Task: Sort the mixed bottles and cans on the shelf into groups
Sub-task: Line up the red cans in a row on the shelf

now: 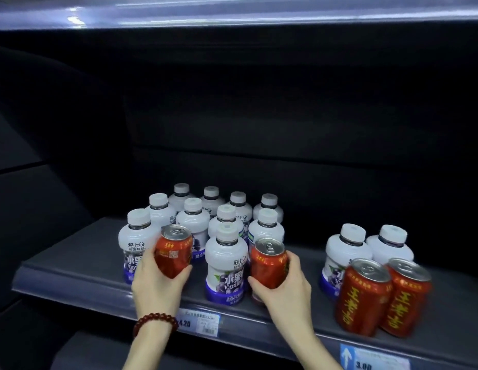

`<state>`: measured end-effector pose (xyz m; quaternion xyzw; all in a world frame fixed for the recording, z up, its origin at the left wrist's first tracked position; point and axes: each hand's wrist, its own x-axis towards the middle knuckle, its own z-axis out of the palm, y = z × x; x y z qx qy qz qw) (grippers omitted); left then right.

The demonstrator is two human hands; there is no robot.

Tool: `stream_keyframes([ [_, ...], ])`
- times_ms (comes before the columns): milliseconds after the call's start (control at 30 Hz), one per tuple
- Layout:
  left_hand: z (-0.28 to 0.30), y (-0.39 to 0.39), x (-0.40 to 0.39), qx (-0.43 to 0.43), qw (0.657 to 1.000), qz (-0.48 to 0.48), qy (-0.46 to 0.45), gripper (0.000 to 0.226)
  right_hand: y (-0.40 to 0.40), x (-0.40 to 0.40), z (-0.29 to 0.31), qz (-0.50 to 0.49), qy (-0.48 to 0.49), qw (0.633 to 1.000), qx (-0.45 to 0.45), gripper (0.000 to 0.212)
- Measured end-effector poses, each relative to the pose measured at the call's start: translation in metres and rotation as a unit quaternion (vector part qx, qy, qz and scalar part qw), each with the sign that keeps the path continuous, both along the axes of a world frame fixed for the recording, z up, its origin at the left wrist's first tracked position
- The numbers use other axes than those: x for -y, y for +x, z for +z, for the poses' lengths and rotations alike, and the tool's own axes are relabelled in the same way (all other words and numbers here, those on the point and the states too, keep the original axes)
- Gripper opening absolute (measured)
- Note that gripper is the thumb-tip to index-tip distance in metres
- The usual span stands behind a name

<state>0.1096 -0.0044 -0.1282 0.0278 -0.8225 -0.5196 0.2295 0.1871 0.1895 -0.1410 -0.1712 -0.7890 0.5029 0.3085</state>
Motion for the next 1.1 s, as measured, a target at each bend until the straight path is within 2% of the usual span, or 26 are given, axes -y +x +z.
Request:
stream_keyframes([
  [267, 0.074, 0.047, 0.015, -0.127, 0.989, -0.061, 0.043, 0.062, 0.043, -0.011, 0.049, -0.021, 0.010, 0.996, -0.087, 0.065],
  [400, 0.100, 0.076, -0.007, -0.133, 0.973, -0.181, 0.056, 0.053, 0.081, -0.025, 0.085, -0.015, 0.032, 0.990, -0.134, 0.064],
  [467, 0.102, 0.089, -0.029, -0.118, 0.960, -0.242, 0.081, 0.061, 0.101, -0.038, 0.100, -0.024, 0.044, 0.986, -0.160, 0.064],
  [600, 0.090, 0.101, -0.088, -0.090, 0.943, -0.303, 0.105, 0.058, 0.143, -0.077, 0.120, -0.050, 0.072, 0.980, -0.181, 0.063],
  [733, 0.076, 0.107, -0.144, -0.077, 0.940, -0.315, 0.107, 0.076, 0.178, -0.126, 0.122, -0.079, 0.083, 0.978, -0.172, 0.063],
  [800, 0.065, 0.107, -0.163, -0.068, 0.941, -0.314, 0.109, 0.076, 0.193, -0.152, 0.119, -0.092, 0.086, 0.979, -0.162, 0.063],
  [967, 0.032, 0.097, -0.173, -0.036, 0.955, -0.275, 0.100, 0.079, 0.210, -0.205, 0.096, -0.137, 0.072, 0.979, -0.132, 0.066],
  [1100, 0.011, 0.084, -0.173, 0.011, 0.951, -0.287, 0.111, 0.076, 0.199, -0.223, 0.063, -0.149, 0.051, 0.985, -0.073, 0.066],
])
